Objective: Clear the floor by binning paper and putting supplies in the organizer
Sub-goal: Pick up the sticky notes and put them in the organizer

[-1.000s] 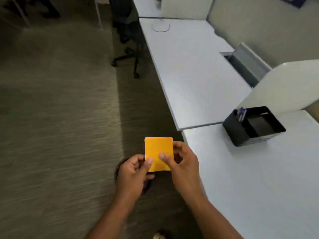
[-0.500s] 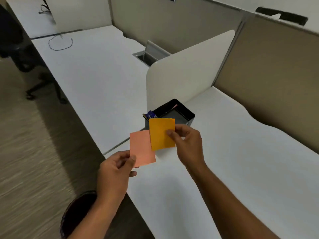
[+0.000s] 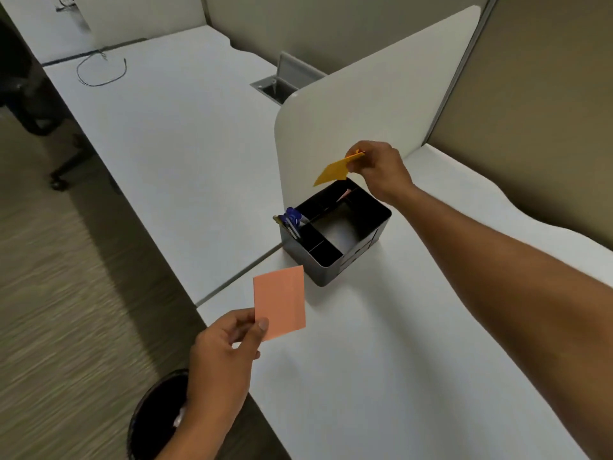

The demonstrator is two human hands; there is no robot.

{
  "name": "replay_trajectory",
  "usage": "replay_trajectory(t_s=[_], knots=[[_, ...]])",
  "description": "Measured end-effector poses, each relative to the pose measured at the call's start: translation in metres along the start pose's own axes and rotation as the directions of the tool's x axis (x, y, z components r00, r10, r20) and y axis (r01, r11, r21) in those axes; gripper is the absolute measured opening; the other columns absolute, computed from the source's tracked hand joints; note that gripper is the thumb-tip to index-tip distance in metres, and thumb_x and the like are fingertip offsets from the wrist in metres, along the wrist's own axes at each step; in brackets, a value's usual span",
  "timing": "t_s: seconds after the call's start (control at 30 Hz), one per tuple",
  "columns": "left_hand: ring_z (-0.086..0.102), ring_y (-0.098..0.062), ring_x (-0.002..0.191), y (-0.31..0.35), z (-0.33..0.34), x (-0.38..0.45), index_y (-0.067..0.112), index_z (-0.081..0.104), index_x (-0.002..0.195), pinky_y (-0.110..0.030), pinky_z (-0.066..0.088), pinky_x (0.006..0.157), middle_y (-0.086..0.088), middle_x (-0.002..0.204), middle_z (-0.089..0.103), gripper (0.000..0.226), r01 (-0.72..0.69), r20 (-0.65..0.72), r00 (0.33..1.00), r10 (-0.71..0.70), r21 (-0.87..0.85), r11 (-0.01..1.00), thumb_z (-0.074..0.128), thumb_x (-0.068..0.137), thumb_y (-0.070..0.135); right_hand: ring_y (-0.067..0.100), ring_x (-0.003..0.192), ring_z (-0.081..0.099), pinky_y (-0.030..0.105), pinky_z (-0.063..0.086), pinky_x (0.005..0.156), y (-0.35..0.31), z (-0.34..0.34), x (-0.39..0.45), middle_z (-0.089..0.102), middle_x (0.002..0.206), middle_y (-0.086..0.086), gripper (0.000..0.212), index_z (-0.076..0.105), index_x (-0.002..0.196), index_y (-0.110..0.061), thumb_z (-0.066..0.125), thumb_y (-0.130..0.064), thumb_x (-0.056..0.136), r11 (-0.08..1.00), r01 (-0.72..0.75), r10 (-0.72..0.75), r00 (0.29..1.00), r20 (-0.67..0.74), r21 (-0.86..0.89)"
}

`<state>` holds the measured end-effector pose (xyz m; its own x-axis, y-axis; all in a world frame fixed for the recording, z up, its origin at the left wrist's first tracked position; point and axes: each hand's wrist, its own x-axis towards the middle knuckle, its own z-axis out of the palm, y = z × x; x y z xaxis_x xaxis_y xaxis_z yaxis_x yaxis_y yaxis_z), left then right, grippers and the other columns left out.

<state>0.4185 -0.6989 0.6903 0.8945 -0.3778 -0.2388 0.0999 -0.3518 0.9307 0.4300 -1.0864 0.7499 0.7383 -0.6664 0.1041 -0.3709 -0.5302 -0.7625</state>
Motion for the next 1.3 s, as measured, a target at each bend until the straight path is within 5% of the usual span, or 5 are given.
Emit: replay_trajectory(t_s=[0.43, 0.73, 0.93, 1.07, 1.3], knots=[[0.077, -0.011, 0.08, -0.012, -0.002, 0.009, 0.033, 0.077, 0.094, -0.036, 0.064, 0.069, 0.014, 0.088, 0.08, 0.009, -0.007, 0.053, 0.999, 0.007, -0.008, 1.0, 0.076, 0.092, 0.024, 0.031, 0.126, 0.056, 0.047, 0.045, 0.11, 0.018, 0.001, 0.017, 0.067, 0.133, 0.004, 0.039, 0.067, 0.13, -0.018, 0.065, 0.0, 0.095, 0.86, 0.222, -0.058, 0.937, 0.345, -0.46], [0.077, -0.012, 0.078, -0.007, 0.012, 0.007, 0.032, 0.077, 0.095, -0.035, 0.063, 0.069, 0.013, 0.089, 0.08, 0.01, 0.0, 0.068, 0.998, 0.0, -0.002, 1.0, 0.076, 0.092, 0.022, 0.029, 0.106, 0.062, 0.044, 0.054, 0.089, 0.008, 0.007, 0.005, 0.072, 0.111, 0.011, 0.033, 0.078, 0.116, -0.021, 0.055, -0.006, 0.1, 0.606, 0.519, -0.204, 0.834, 0.513, -0.603], [0.076, -0.009, 0.077, 0.006, 0.022, 0.007, 0.044, 0.073, 0.09, -0.014, 0.057, 0.057, 0.024, 0.089, 0.078, 0.019, -0.045, 0.055, 0.997, 0.044, 0.012, 0.999, 0.075, 0.093, 0.026, 0.023, 0.104, 0.067, 0.036, 0.054, 0.09, -0.01, 0.001, -0.035, 0.077, 0.108, 0.002, 0.024, 0.078, 0.106, -0.015, 0.059, -0.005, 0.097, 0.924, 0.291, -0.267, 0.955, 0.129, -0.247], [0.076, -0.01, 0.079, 0.02, 0.033, 0.021, 0.041, 0.075, 0.096, -0.022, 0.062, 0.063, 0.021, 0.089, 0.079, 0.018, -0.081, 0.036, 0.996, 0.081, -0.021, 0.997, 0.074, 0.094, 0.023, 0.015, 0.109, 0.073, 0.032, 0.061, 0.088, -0.039, 0.008, -0.09, 0.076, 0.118, -0.001, 0.035, 0.069, 0.129, -0.021, 0.071, -0.03, 0.096, 0.951, 0.059, -0.215, 0.834, 0.509, 0.304], [0.076, -0.007, 0.09, 0.043, 0.059, 0.042, 0.044, 0.075, 0.109, -0.042, 0.066, 0.079, 0.022, 0.096, 0.079, 0.022, -0.151, 0.066, 0.986, 0.151, -0.016, 0.988, 0.075, 0.094, 0.029, 0.027, 0.085, 0.074, 0.047, 0.062, 0.066, -0.034, 0.002, -0.093, 0.077, 0.102, 0.011, 0.016, 0.077, 0.109, -0.007, 0.074, -0.005, 0.093, 0.946, 0.233, -0.298, 0.896, 0.328, 0.224]])
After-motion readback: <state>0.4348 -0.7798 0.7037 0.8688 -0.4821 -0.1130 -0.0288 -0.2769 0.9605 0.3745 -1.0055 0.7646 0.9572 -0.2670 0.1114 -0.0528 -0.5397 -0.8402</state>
